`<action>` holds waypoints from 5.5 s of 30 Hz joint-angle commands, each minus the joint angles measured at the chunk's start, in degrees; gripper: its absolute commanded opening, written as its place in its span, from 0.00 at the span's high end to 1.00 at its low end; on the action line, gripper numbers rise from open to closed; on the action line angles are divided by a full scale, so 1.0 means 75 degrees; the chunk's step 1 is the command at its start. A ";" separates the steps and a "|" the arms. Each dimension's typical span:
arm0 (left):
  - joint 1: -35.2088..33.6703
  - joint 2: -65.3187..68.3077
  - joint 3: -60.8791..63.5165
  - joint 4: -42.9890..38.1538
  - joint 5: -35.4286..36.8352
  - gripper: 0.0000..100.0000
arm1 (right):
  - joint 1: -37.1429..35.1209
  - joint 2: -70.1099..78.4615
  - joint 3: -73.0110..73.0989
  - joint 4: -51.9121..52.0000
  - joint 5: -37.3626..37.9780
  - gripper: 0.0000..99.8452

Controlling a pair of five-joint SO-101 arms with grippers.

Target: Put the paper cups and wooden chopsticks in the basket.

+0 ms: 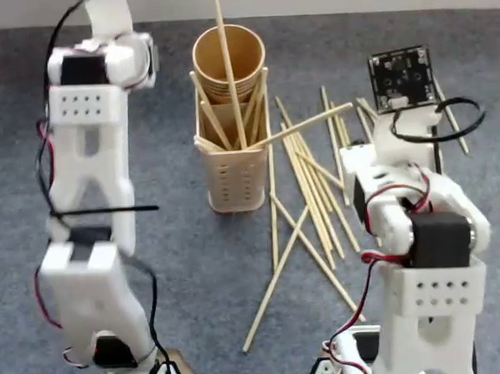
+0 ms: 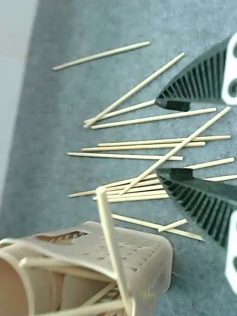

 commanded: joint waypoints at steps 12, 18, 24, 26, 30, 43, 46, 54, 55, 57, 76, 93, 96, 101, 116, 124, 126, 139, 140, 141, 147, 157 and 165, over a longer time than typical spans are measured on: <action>0.1600 0.2608 -0.5960 -0.0738 -0.0012 0.86 | 0.0287 -0.0100 0.2667 -0.4319 -0.0703 0.82; 0.2526 0.1635 -0.5808 -0.0070 -0.0012 0.86 | -0.0463 -0.0076 0.2643 -0.5034 -0.0867 0.82; 0.2831 0.0510 -0.5878 0.0199 -0.0012 0.86 | -0.0709 0.0697 0.2256 -0.5011 -0.0903 0.82; 0.3007 0.0252 -0.5878 0.0469 -0.0012 0.86 | -0.0709 0.1190 0.1975 -0.4999 -0.0903 0.82; 0.3522 -0.0205 -0.5925 0.1172 -0.0012 0.86 | -0.0721 0.2174 0.0967 -0.4695 -0.0914 0.82; 0.0686 -0.1178 -0.5890 0.1653 -0.0023 0.86 | -0.1612 0.6500 -0.5421 -0.2842 -0.1641 0.82; 0.0029 -0.1178 -0.5890 0.1641 -0.0023 0.86 | -0.2104 0.7285 -0.6910 -0.2467 -0.1618 0.82; -0.1014 -0.1178 -0.5890 0.2438 -0.0023 0.86 | -0.2432 0.8469 -0.8844 0.1366 -0.0234 0.82; -0.1073 -0.1166 -0.5890 0.2544 -0.0035 0.86 | -0.2421 0.8410 -0.9172 0.1893 -0.0035 0.82; -0.1119 -0.1166 -0.5878 0.2637 -0.0035 0.86 | -0.2421 0.8223 -0.9934 0.2690 0.0059 0.82; -0.1272 -0.2948 0.1366 0.3856 -0.0621 0.85 | 0.1764 0.6570 -0.9536 0.3663 -0.0352 0.82; -0.0498 -0.5937 0.9407 0.1442 -0.0961 0.73 | 0.2467 0.5855 -0.4671 0.2186 0.0996 0.82; -0.0510 -0.5937 1.0168 0.0692 -0.0961 0.75 | 0.2456 0.4929 -0.3089 0.1377 0.1032 0.82; -0.0463 -0.5925 1.0801 -0.0340 -0.0949 0.75 | 0.2022 0.2362 0.0275 -0.0240 0.1289 0.82; -0.0510 -0.5925 1.1130 -0.0867 -0.0938 0.75 | 0.1647 0.1248 0.4859 -0.4695 0.3071 0.82; -0.0463 -0.5925 1.1130 -0.0867 -0.0938 0.75 | 0.2538 0.3511 0.2385 -0.4671 0.2626 0.82; -0.0463 -0.5925 1.1130 -0.0867 -0.0938 0.75 | 0.2655 0.4847 0.1108 -0.4308 0.2649 0.82; -0.0428 -0.5925 1.1552 -0.1348 -0.0949 0.75 | 0.2397 1.1141 -0.5761 -0.2690 0.3223 0.66; -0.0381 -0.5937 1.1552 -0.1348 -0.0949 0.75 | 0.2444 1.1516 -0.6148 -0.2467 0.3411 0.62; -0.0358 -0.5937 1.1552 -0.1348 -0.0949 0.75 | 0.2467 1.1880 -0.6500 -0.2303 0.3610 0.60; -0.0264 -0.5937 1.1575 -0.1336 -0.0949 0.75 | 0.2807 1.3802 -0.8410 -0.1870 0.3962 0.58; -0.0275 -0.5937 1.1575 -0.1360 -0.0949 0.75 | 0.2596 1.5127 -1.1083 0.1495 0.3938 0.58; -0.0275 -0.5949 1.1552 -0.1360 -0.0949 0.75 | 0.2444 1.6123 -1.2466 0.2983 0.3985 0.58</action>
